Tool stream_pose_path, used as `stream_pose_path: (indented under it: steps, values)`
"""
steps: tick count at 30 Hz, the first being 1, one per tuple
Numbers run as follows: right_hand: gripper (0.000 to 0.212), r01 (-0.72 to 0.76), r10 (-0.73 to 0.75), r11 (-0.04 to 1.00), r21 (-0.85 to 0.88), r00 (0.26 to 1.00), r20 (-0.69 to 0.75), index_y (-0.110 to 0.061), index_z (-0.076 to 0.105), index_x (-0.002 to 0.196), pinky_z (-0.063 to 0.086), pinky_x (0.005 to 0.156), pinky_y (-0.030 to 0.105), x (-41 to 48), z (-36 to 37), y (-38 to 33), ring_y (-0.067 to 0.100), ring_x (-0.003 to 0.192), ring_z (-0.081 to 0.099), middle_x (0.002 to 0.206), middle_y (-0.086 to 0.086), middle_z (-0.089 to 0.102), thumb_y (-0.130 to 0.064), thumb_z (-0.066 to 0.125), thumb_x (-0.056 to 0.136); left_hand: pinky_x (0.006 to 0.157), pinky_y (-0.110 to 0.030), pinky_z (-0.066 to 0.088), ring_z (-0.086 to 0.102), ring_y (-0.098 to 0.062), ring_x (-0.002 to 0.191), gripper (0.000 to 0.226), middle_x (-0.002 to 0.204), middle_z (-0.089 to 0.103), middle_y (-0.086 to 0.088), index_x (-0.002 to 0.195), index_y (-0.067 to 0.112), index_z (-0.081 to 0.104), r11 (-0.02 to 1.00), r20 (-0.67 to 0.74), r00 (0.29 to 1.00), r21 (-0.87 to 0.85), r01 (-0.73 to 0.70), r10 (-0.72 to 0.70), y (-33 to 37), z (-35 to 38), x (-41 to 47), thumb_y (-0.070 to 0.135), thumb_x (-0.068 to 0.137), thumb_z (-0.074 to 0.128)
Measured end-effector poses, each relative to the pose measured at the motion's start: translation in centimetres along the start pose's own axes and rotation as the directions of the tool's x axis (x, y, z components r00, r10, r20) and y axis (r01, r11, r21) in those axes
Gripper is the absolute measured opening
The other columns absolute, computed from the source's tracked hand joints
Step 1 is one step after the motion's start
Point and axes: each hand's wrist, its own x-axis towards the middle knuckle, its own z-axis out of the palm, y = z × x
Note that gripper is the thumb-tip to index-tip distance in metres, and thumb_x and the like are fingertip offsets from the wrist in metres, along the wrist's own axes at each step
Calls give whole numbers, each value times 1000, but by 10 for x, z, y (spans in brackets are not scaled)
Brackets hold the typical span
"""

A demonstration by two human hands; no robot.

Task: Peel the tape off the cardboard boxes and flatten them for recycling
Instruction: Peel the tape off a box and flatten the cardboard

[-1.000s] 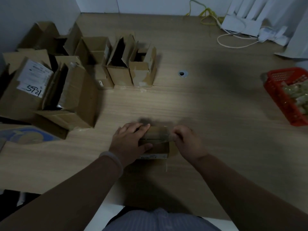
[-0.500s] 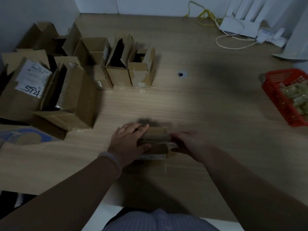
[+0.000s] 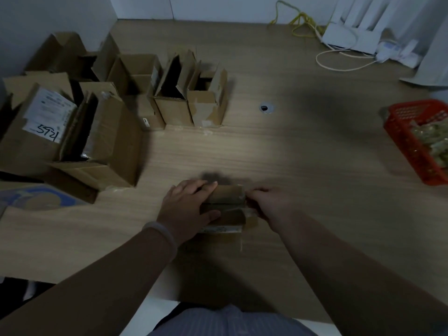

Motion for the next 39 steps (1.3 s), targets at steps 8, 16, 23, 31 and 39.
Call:
stream_pose_path:
  steps: [8,16,23,31,39]
  values:
    - [11,395,-453,822,-410,890,-50,-22,69,87,38,66,19,-5,-3,10,12,80,63,82,-4,68,-31,63,90,116,-46,16,22,-16,139,73,150,27,14,147,47,17,998,31,998,46,52,-53,5,-4,0,68,83,45]
    - [7,581,-657,718,-382,748,-97,-15,69,82,41,67,23,-12,-4,28,12,73,58,77,-6,63,-15,66,88,116,-48,12,18,-14,140,73,151,25,16,146,49,15,999,63,997,15,48,-49,6,-7,-2,68,83,46]
    - [10,709,-783,604,-363,614,-103,-34,60,79,38,62,2,-25,-4,12,-7,72,58,69,-18,59,-27,61,86,116,-49,12,17,-16,141,72,153,23,14,147,47,17,998,77,995,14,64,-65,9,-8,2,67,84,46]
    - [8,370,-374,924,95,927,27,-20,71,89,58,73,36,-19,-23,0,18,83,71,84,3,73,-14,65,90,117,-50,10,13,-15,143,72,153,21,14,147,48,15,997,68,995,-15,71,-70,9,-4,-1,66,85,46]
    - [23,393,-383,918,-48,913,141,-31,71,88,52,77,27,-24,1,5,9,86,70,89,-5,74,-12,76,78,116,-48,9,11,-12,143,73,154,20,15,147,48,14,997,59,996,-23,73,-72,7,-1,0,66,84,47]
